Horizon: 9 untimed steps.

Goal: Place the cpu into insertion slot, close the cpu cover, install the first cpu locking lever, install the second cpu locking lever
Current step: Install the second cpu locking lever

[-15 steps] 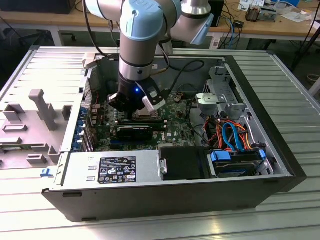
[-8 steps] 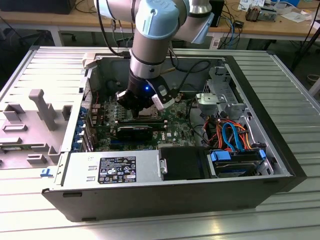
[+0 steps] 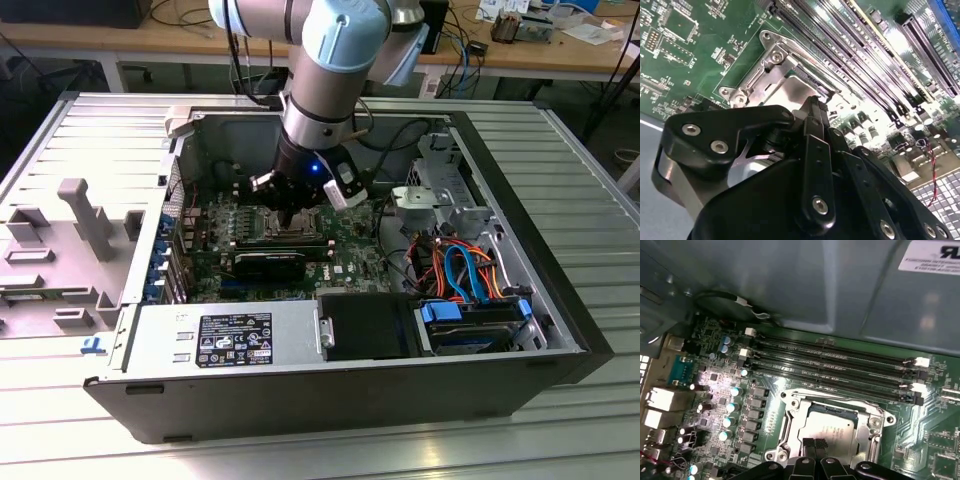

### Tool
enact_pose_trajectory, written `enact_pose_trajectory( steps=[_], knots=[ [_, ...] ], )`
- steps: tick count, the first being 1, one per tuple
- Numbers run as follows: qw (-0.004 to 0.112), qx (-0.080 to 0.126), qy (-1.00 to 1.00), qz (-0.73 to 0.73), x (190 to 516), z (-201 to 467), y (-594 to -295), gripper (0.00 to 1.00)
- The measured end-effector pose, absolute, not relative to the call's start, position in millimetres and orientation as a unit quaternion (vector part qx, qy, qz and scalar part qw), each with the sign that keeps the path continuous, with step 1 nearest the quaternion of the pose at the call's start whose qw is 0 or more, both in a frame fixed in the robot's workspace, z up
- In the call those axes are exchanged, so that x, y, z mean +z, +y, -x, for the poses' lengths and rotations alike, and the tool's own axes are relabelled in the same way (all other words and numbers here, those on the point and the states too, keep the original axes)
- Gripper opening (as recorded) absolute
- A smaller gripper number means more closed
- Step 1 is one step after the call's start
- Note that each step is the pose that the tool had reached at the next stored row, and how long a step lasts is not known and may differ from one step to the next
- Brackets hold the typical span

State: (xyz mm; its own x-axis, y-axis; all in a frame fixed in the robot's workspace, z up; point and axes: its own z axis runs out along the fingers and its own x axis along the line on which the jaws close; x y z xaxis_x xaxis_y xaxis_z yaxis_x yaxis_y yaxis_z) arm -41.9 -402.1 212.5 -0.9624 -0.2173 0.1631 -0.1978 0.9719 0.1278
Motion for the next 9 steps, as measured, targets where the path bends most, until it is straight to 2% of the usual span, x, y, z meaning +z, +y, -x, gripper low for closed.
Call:
enact_pose_trajectory(
  steps=[9],
  knots=[
    [0.088,-0.054,-0.989,-0.105,224.9,41.7,-402.1,0.11]
  ],
)
